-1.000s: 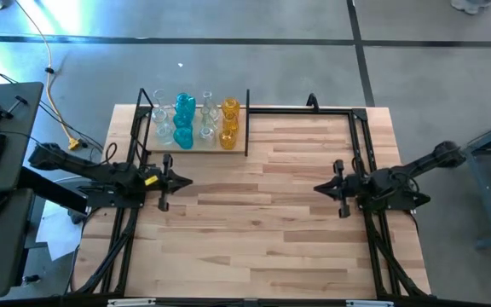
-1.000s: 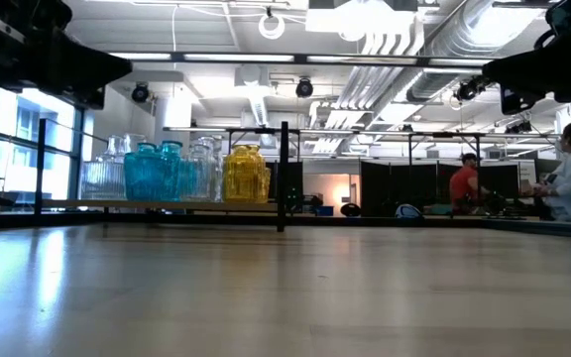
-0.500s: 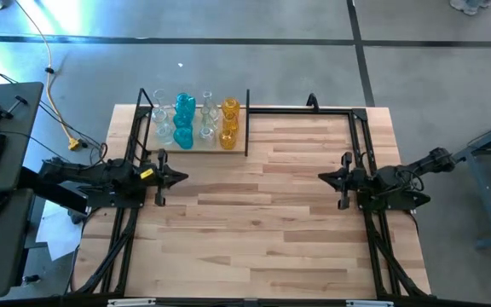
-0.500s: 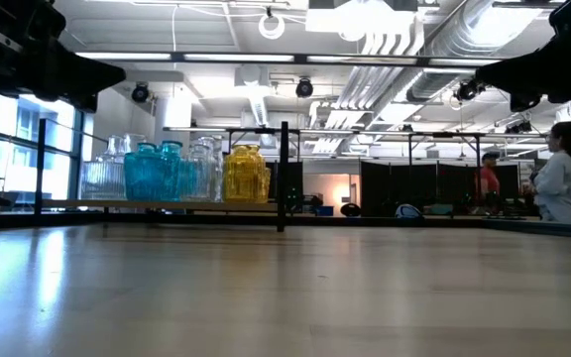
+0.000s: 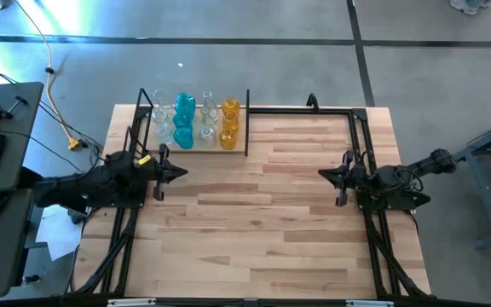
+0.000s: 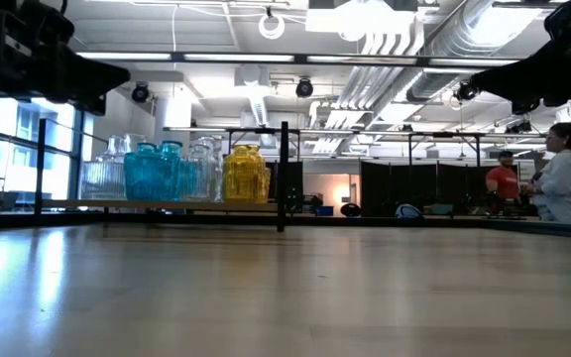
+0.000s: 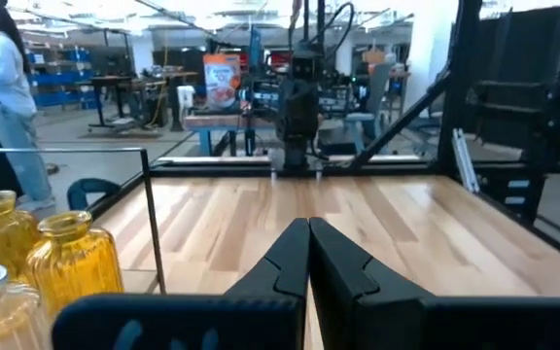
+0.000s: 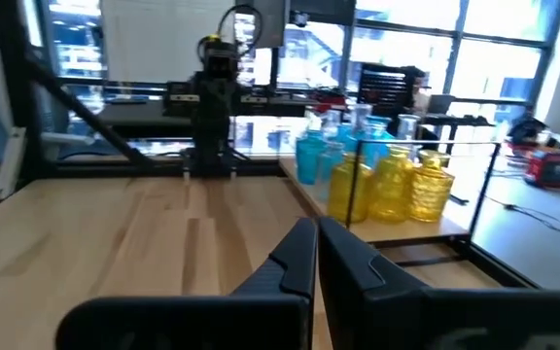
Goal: Sort vases onto shelf
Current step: Return to Home Position
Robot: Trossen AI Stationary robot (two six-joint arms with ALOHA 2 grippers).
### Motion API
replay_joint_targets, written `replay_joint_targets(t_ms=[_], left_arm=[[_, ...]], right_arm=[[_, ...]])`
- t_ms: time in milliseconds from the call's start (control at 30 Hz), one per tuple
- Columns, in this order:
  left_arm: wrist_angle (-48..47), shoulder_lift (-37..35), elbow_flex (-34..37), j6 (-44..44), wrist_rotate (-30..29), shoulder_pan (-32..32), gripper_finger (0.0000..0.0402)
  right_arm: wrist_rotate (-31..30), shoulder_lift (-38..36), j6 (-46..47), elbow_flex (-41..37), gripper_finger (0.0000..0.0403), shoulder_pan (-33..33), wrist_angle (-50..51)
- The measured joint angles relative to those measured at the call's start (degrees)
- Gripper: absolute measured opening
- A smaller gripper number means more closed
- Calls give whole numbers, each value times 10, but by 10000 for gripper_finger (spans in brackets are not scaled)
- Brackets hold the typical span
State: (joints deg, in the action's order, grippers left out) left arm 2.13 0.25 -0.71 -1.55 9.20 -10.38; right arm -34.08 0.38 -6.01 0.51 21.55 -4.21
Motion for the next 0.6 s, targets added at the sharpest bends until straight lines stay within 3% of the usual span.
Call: replay_joint_targets(t_ms=[167, 367, 600], left_arm=[[3, 6, 0, 29, 10, -35, 0], [3, 7, 0, -2, 5, -58, 0], [4, 7, 0, -12, 23, -135, 0]], right_arm=[[-3, 0, 11, 0, 0, -39, 0], [-3, 0, 26, 0, 0, -96, 0], [-24, 0, 11, 0, 0, -132, -1]])
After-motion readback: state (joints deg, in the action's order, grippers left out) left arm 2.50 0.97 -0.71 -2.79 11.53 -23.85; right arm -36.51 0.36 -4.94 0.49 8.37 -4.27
